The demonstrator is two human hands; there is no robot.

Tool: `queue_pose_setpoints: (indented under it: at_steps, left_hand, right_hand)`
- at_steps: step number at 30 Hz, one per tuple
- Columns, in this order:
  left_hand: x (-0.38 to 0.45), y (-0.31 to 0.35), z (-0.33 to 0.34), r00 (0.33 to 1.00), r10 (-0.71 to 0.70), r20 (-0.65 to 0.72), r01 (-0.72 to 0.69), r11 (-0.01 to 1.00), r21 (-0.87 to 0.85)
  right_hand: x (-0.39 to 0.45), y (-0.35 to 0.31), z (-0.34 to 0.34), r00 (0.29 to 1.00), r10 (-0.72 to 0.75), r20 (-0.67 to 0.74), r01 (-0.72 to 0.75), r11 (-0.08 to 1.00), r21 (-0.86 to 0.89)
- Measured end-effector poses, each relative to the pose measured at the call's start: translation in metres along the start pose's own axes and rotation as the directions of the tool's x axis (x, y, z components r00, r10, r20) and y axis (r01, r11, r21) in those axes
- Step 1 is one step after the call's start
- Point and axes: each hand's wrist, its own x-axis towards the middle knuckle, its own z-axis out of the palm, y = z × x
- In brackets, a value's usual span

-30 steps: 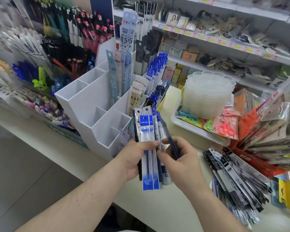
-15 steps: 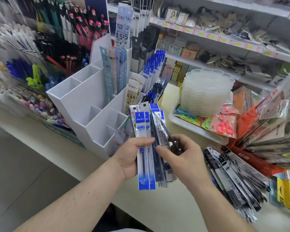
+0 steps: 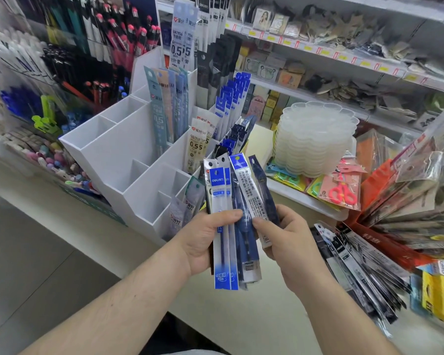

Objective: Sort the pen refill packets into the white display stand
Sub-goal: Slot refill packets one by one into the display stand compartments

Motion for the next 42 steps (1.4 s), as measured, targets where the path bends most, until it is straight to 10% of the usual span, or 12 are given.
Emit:
queue_pose_setpoints:
  at_steps: [26, 36, 42]
  left_hand:
    - [0.007, -0.002, -0.009, 0.994, 0.053, -0.091, -0.063, 0.992, -0.106]
    - [0.005, -0.001, 0.007, 0.992, 0.085, -0.095, -0.090, 0.995, -0.046]
    - [0.003, 0.001, 0.010, 0.950, 0.193, -0.245, -0.137, 0.964, 0.226]
  right_hand:
    - [0.008, 0.007, -0.012, 0.984, -0.016, -0.175, 0.092, 0.894, 0.438]
    - [0.003, 0.023, 0.005, 0.997, 0.080, -0.008, -0.080, 0.996, 0.040]
    - [0.006, 0.022, -0.009, 0.984, -0.062, -0.170, 0.059, 0.998, -0.022]
